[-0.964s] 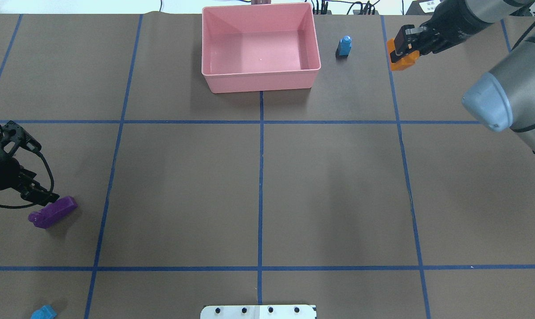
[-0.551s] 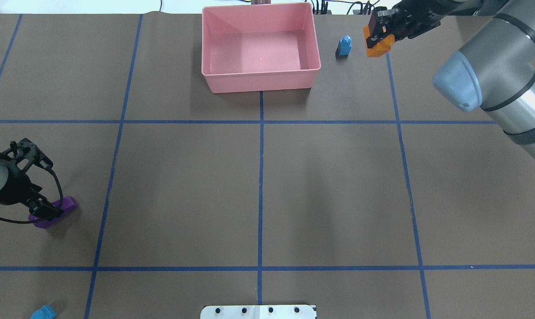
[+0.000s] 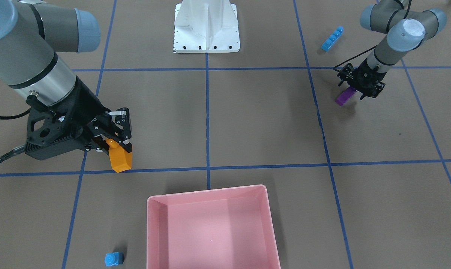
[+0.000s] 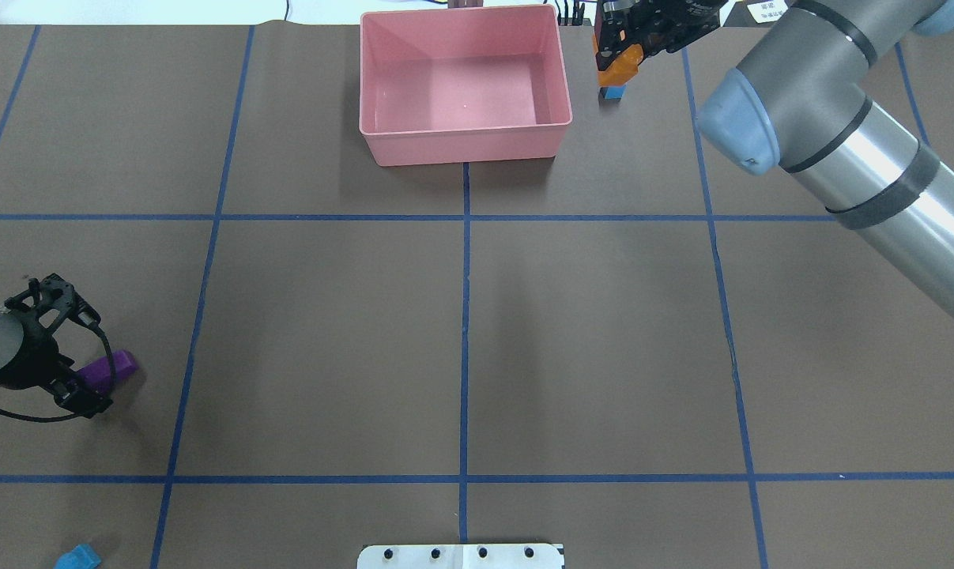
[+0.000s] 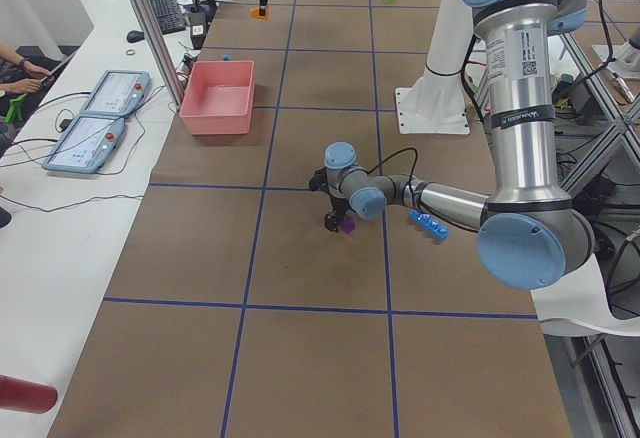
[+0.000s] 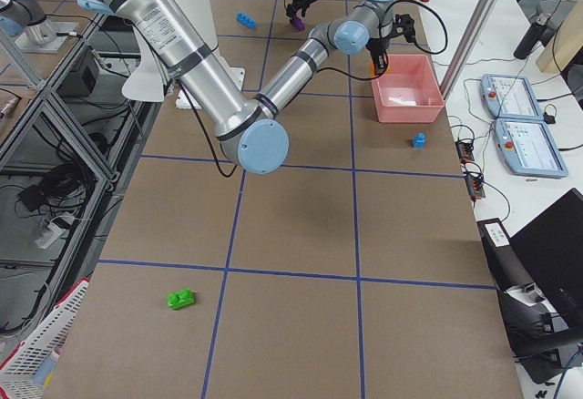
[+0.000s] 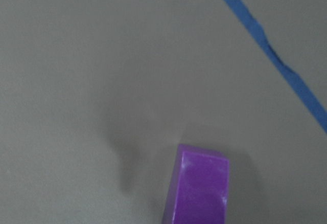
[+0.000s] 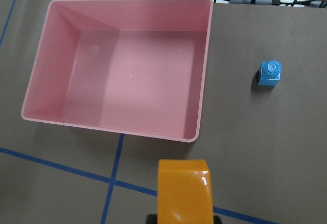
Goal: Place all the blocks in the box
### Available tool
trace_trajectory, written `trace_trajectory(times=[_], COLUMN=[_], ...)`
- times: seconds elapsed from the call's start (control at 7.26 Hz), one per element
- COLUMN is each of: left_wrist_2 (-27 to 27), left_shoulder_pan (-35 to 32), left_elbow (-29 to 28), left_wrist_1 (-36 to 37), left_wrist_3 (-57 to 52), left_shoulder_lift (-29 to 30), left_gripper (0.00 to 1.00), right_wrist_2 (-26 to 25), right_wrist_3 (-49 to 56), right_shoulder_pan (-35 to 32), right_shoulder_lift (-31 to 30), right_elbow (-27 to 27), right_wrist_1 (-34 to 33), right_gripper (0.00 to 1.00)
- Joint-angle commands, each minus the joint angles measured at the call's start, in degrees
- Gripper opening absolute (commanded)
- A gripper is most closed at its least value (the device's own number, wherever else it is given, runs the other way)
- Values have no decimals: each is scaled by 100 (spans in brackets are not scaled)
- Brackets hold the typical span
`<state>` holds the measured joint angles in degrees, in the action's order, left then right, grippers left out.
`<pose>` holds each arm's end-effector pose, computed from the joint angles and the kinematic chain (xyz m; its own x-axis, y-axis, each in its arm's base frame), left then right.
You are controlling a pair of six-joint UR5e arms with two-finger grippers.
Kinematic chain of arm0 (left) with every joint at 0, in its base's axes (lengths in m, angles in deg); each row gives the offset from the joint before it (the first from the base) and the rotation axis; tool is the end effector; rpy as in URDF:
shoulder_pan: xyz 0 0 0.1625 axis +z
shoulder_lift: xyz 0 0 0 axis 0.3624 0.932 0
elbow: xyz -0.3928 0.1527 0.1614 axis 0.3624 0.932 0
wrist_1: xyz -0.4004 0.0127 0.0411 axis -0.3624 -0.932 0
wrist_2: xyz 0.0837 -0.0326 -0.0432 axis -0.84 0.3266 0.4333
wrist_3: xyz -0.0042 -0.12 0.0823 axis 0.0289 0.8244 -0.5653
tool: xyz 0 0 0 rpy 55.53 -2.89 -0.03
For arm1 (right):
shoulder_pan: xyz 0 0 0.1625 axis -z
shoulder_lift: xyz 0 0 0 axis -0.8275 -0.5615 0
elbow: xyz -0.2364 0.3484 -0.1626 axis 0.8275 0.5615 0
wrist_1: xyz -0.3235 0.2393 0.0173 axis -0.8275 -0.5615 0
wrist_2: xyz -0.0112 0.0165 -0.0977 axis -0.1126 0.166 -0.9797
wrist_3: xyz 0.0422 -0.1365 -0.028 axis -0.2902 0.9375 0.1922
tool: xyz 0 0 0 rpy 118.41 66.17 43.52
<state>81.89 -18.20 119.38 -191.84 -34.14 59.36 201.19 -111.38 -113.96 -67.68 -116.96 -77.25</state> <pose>0.3155 -0.3359 0.6165 0.5124 0.6199 -0.5943 -0.4722 0.7814 0.4079 -0.3446 -0.6374 0.2100 0.5344 -0.1805 0.8258 -0.0690 0.9644 0.2555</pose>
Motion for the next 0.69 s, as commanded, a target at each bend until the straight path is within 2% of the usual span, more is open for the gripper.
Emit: trace_trajectory(times=[0.0,0.14,0.41,0.55], left_wrist_2=[-6,-6,64,125], left_shoulder_pan=[112,112,77,69], left_elbow=[57,119,635,951], left_wrist_1=[2,11,20,142], left_wrist_3=[278,288,1213,1411], left_shoulder_lift=[-7,-94,-218,-210], left_gripper=[12,0,0,0], right_wrist_2=[-205,-258,-556,-827], right_wrist_3=[-150,-150,-150,-142], right_shoulder_pan=[160,195,309,379], right_shoulder_lift=[364,558,849,1085], right_elbow=[356,593,893,1208], right_wrist_1=[43,78,78,113], right_gripper=[0,0,0,0])
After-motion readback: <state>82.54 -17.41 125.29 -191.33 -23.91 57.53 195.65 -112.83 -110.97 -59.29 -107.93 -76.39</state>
